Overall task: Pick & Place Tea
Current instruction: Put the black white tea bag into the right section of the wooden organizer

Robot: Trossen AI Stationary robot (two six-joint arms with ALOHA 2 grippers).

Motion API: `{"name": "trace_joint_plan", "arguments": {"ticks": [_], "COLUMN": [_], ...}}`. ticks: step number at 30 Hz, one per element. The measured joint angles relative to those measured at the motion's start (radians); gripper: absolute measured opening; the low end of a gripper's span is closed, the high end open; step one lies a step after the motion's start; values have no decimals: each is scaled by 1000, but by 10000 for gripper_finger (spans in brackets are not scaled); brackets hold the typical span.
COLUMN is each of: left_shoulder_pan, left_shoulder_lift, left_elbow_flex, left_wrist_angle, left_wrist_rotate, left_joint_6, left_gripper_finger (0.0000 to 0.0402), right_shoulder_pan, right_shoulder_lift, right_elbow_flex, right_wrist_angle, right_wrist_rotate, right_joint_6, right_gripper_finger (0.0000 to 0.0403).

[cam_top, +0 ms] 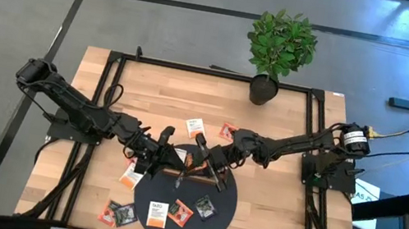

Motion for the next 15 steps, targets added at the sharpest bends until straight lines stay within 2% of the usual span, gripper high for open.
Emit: {"name": "trace_joint_plan", "arguments": {"ticks": [3,15], "left_shoulder_pan": [0,-2], "left_shoulder_lift": [0,0], "left_elbow_flex": [0,0], "left_wrist_angle": [-1,3], "left_wrist_rotate": [-1,-22], "left_joint_6": [0,-64], "left_gripper_finger": [4,12], "right_shoulder_pan": [-4,-4], "right_shoulder_lift": [0,0], "right_elbow_flex": [0,0], "right_wrist_angle": [-7,-13], "right_wrist_rotate": [-2,-2], "right_joint_6": [-1,1], "right_gripper_finger": [8,10]}}
